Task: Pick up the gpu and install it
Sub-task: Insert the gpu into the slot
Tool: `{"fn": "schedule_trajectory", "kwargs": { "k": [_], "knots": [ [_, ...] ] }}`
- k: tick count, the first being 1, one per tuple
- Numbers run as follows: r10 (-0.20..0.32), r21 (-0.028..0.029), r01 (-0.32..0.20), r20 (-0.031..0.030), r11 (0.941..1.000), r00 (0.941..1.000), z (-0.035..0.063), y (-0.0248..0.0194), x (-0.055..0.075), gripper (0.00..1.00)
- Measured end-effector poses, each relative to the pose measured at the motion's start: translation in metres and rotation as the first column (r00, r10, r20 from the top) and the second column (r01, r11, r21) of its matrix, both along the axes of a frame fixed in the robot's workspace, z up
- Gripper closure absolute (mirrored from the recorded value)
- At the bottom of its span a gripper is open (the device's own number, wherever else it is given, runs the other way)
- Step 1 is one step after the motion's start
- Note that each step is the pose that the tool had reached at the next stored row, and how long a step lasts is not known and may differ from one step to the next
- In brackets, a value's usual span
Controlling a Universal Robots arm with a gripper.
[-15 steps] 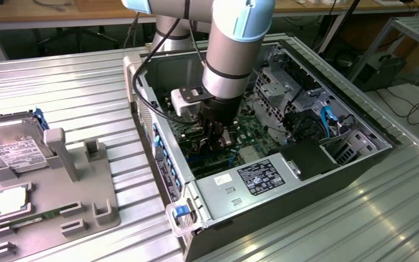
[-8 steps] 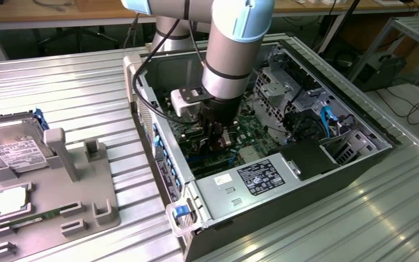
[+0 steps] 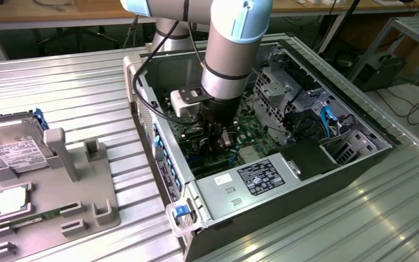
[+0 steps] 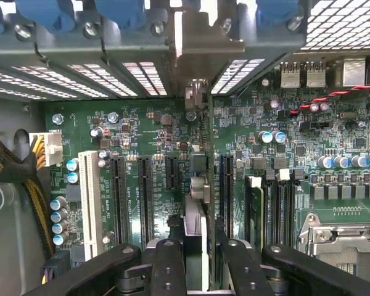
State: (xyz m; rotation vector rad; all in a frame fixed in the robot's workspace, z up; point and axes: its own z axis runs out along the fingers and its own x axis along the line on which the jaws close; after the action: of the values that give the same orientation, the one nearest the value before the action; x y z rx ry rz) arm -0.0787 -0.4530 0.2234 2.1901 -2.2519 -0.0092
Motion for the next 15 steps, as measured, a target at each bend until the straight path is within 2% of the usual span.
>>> {"fn": "schedule_trajectory", "kwargs": {
  "k": [1, 3, 4, 5, 6, 7, 11, 15],
  "knots": [
    [0.000, 0.0002, 0.000, 0.0001, 1.0000, 1.0000, -0.0001, 0.0001, 0.000, 0.73],
    [0.000, 0.0075, 0.000, 0.0035, 1.0000, 1.0000, -0.0031, 0.0009, 0.000, 0.71],
    [0.000, 0.0019, 0.000, 0.0009, 1.0000, 1.0000, -0.0008, 0.0005, 0.000, 0.71],
    [0.000, 0.0007, 0.000, 0.0004, 1.0000, 1.0000, 0.0006, 0.0002, 0.000, 0.65],
    [0.000, -0.0008, 0.000, -0.0003, 1.0000, 1.0000, 0.0030, 0.0003, 0.000, 0.65],
    [0.000, 0.0011, 0.000, 0.0007, 1.0000, 1.0000, 0.0060, 0.0004, 0.000, 0.65],
    [0.000, -0.0033, 0.000, 0.0006, 1.0000, 1.0000, 0.0247, 0.0024, 0.000, 0.65],
    [0.000, -0.0038, 0.000, 0.0010, 1.0000, 1.0000, 0.0451, 0.0057, 0.000, 0.65]
  ]
}}
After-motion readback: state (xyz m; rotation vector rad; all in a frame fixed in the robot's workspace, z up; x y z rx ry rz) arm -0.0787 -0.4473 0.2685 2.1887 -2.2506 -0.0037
